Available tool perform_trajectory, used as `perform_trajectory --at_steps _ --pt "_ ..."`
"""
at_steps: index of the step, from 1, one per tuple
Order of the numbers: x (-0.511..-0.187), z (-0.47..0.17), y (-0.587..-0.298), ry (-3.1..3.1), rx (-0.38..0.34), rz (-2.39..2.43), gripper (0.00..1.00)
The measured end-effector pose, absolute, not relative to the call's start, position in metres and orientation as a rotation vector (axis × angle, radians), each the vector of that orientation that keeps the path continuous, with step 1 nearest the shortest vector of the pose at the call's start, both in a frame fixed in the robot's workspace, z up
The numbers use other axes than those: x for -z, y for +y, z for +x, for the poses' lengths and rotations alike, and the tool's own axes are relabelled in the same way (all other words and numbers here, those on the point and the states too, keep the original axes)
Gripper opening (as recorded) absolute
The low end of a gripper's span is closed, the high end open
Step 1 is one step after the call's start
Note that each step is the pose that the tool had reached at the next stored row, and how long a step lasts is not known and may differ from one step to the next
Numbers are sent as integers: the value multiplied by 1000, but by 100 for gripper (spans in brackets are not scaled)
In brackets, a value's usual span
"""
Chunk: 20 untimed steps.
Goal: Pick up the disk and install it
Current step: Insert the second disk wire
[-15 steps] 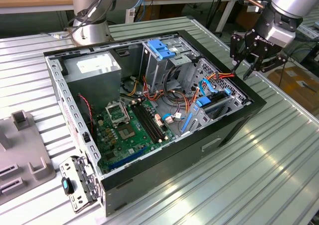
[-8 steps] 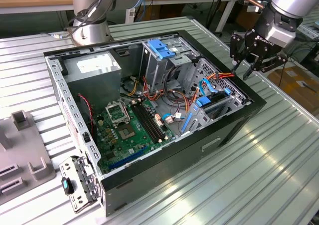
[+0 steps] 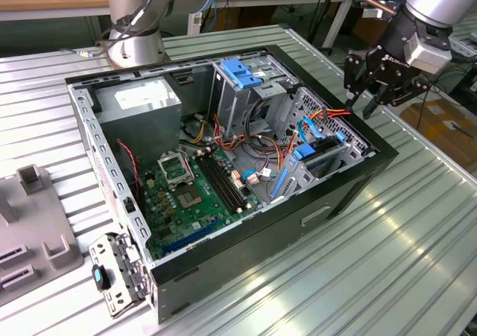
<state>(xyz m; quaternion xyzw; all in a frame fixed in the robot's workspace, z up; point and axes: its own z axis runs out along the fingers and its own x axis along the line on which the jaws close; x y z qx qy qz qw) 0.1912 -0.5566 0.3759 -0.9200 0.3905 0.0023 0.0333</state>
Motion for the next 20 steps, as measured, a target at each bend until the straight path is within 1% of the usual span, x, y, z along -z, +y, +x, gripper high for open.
perform_trajectory --at_steps 20 --pt "-376 191 -554 1165 -2 -2856 42"
